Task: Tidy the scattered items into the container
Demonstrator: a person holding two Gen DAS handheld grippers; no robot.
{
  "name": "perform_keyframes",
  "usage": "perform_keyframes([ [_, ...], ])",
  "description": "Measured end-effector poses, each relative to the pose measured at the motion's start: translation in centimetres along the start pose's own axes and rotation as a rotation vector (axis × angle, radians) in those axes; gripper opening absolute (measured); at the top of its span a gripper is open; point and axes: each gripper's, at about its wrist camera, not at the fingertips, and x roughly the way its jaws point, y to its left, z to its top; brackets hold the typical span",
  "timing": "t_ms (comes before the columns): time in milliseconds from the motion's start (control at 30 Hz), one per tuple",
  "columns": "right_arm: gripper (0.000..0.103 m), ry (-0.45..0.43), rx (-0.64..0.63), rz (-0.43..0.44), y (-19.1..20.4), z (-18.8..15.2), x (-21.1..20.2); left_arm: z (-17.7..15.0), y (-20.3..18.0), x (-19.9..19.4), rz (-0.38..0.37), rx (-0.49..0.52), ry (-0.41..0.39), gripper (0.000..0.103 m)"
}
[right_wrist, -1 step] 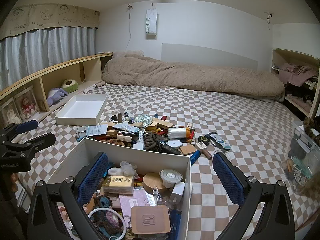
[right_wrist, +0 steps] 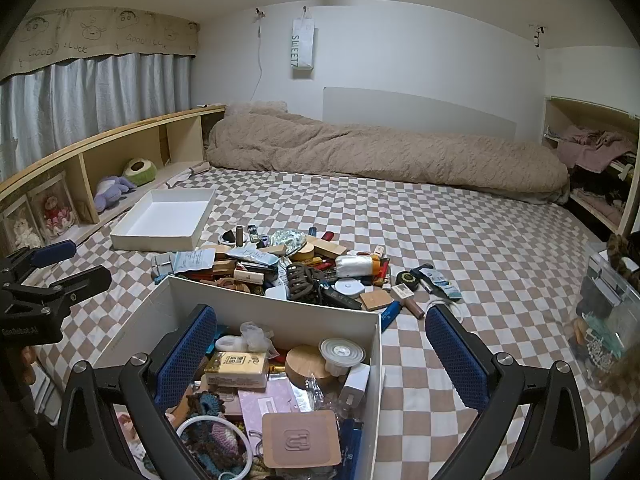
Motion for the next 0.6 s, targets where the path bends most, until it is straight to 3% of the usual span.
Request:
perform_keyframes([
  [600,0.103,0.004,-0.005,0.004,0.17,-0.04,-0.15,-0.72,-0.01,0.45,-0.007,-0.005,0.004,0.103],
])
